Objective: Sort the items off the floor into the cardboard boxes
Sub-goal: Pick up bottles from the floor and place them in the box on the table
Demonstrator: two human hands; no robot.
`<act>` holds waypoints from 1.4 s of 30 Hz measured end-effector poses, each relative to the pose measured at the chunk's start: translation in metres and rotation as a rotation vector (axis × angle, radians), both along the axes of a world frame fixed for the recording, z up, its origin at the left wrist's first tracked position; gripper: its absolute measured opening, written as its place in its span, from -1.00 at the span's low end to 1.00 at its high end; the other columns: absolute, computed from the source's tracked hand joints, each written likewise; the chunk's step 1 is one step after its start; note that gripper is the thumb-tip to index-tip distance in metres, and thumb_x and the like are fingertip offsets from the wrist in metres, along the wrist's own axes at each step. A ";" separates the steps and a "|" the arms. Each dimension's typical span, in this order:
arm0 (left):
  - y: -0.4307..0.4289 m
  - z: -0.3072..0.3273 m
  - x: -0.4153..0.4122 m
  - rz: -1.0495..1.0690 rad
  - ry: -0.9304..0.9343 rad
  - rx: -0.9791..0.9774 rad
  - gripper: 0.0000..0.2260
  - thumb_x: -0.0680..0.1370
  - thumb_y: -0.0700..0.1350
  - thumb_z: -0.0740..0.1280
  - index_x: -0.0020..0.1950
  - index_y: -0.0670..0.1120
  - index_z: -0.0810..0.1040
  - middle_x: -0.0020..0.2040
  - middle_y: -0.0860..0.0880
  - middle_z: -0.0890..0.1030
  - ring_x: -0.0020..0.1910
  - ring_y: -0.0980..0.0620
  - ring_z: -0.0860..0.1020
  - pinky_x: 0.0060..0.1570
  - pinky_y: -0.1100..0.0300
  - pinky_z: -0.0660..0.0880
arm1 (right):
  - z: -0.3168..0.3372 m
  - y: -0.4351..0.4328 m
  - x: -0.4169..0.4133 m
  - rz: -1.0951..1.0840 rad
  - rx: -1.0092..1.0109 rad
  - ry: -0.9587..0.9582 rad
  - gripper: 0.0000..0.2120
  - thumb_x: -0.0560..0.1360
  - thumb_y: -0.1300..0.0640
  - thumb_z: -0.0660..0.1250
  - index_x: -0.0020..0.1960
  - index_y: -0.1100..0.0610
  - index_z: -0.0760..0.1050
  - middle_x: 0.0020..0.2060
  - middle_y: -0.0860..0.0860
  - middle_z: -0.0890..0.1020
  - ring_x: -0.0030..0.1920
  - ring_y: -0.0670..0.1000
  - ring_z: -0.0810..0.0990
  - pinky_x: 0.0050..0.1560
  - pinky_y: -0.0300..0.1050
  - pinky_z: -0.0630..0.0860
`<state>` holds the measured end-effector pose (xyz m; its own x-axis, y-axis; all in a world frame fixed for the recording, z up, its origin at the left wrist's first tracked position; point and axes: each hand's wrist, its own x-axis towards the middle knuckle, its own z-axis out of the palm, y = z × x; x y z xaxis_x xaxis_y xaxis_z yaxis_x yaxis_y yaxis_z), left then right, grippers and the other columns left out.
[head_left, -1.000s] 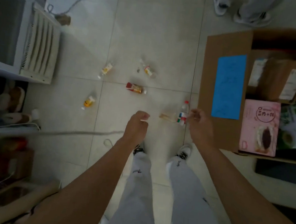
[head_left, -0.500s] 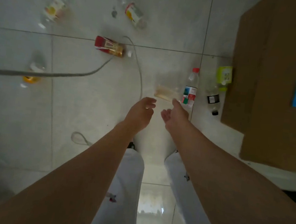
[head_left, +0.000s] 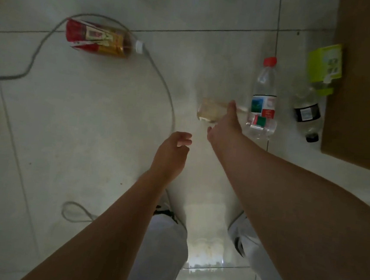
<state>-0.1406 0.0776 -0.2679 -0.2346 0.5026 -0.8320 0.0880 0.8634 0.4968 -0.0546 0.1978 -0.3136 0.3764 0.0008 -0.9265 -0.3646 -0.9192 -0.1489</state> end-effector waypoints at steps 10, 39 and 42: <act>0.005 0.070 -0.006 0.273 -0.004 0.057 -0.72 0.53 -0.31 0.16 0.13 -0.07 0.55 0.02 0.00 0.65 -0.03 0.02 0.62 0.08 0.07 0.49 | 0.072 -0.013 -0.004 0.207 0.182 -0.180 -0.23 0.29 -0.09 0.56 0.34 0.19 0.30 0.17 0.13 0.54 0.03 0.14 0.58 0.12 0.03 0.56; 0.207 0.928 0.109 0.417 -0.165 0.933 -0.76 0.53 -0.32 0.17 0.05 -0.13 0.59 -0.03 -0.08 0.68 -0.11 0.02 0.64 -0.08 0.13 0.54 | 1.001 0.098 0.147 0.768 1.597 -0.223 -0.54 0.22 -0.17 0.48 0.05 -0.38 0.39 -0.07 -0.39 0.57 -0.05 -0.42 0.54 -0.24 -0.56 0.44; 0.213 0.960 0.130 0.288 -0.204 0.968 -0.79 0.57 -0.30 0.17 0.06 -0.15 0.58 0.00 -0.07 0.68 -0.16 0.09 0.63 -0.19 0.21 0.52 | 1.037 0.091 0.181 0.729 1.632 -0.345 -0.59 0.29 -0.17 0.50 0.02 -0.43 0.38 -0.05 -0.35 0.58 -0.02 -0.36 0.56 -0.18 -0.44 0.51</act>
